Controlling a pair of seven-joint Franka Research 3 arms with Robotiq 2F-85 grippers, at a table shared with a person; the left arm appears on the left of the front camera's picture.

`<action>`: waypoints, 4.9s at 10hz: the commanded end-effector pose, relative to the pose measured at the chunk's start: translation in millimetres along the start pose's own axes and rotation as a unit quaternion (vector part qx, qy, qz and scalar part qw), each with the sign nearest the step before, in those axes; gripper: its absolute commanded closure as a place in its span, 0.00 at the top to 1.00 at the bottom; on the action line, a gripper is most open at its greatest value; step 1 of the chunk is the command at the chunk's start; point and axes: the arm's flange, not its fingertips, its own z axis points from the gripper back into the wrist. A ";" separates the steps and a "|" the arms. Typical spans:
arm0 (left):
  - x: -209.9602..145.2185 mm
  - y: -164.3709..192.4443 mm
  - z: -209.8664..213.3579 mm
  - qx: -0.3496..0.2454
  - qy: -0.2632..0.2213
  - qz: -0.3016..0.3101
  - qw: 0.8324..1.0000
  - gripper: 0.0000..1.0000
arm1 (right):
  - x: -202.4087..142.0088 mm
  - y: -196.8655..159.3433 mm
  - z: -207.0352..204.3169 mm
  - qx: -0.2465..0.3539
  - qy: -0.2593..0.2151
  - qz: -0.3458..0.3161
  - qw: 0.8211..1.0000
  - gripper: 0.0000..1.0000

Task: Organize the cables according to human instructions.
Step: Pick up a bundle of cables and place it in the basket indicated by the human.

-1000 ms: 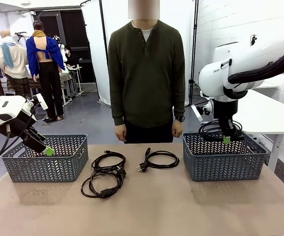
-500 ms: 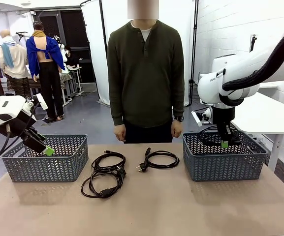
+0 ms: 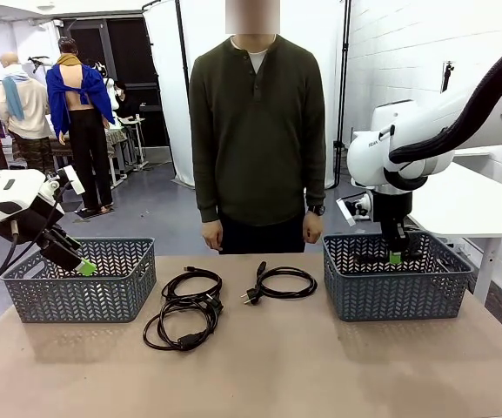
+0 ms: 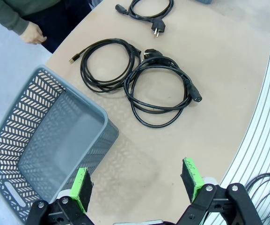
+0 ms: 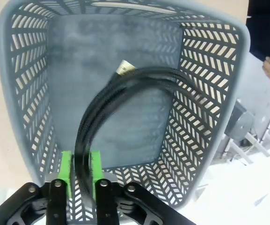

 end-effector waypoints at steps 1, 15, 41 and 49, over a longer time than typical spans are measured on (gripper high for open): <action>-1.5 1.5 0.0 -0.003 0.000 -0.001 1.000 1.00 | -3.1 -7.2 1.6 0.008 -0.008 0.015 1.000 0.60; -1.5 1.5 0.0 -0.003 0.000 -0.001 1.000 1.00 | -0.3 -2.3 8.1 0.000 0.000 -0.001 1.000 1.00; -1.5 1.5 0.0 -0.003 0.000 -0.001 1.000 1.00 | 91.8 178.1 56.3 -0.035 -0.168 -0.173 0.970 1.00; -1.5 1.5 0.0 -0.003 0.000 -0.001 1.000 1.00 | 91.8 178.1 56.3 -0.035 -0.168 -0.173 0.970 1.00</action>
